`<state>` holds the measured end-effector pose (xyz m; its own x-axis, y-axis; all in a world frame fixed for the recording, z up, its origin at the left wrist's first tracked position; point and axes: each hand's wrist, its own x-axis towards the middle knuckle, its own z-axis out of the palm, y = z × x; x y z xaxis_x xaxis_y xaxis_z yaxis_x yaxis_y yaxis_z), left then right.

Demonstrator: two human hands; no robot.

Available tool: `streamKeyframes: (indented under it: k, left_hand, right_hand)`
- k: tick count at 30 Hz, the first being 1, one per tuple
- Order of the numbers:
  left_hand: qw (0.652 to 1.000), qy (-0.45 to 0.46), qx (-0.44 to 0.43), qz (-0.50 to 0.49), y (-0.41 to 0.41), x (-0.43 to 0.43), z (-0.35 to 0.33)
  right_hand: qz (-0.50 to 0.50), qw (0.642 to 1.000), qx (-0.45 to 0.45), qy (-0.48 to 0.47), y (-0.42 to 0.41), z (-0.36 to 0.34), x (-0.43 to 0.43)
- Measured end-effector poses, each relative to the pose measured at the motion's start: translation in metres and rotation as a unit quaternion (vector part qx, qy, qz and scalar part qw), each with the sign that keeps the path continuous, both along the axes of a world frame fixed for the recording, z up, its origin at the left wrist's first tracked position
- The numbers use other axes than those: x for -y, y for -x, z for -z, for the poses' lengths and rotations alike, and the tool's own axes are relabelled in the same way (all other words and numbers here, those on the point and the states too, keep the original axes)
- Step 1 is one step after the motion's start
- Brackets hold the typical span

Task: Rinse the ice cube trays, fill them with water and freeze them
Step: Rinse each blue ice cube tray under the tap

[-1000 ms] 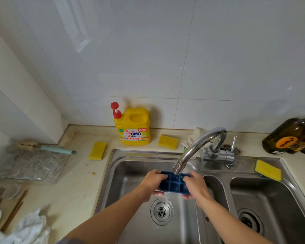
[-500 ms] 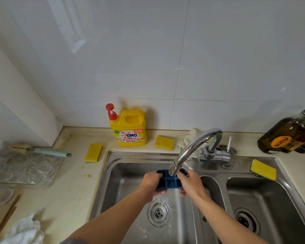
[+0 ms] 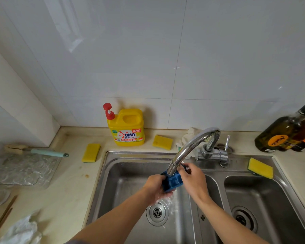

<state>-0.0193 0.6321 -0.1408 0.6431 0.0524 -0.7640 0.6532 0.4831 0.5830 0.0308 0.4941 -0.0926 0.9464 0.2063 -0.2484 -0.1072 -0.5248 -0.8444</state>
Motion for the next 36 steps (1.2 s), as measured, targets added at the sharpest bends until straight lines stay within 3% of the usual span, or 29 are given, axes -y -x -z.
streamKeyframes:
  k: [5,13,22,26,36]
  left_hand:
    - [0.999,-0.013,0.024,0.031,0.006,-0.002,0.006]
    - [0.999,-0.027,0.034,-0.013,0.013,-0.003,0.005]
    - [0.985,-0.117,0.108,-0.063,0.013,-0.019,-0.008]
    - [0.983,-0.118,0.125,-0.058,0.012,-0.018,-0.008]
    - [0.993,-0.006,0.117,-0.006,0.004,0.006,-0.006]
  right_hand:
    - [0.034,0.999,0.005,-0.023,-0.001,-0.003,0.011]
    - [0.066,0.994,-0.049,-0.07,0.004,-0.003,0.015]
    - [0.075,0.972,-0.182,-0.131,0.01,0.002,0.014]
    - [0.084,0.977,-0.151,-0.128,0.007,-0.002,0.012]
    - [0.062,0.995,-0.031,-0.07,-0.001,-0.009,0.021]
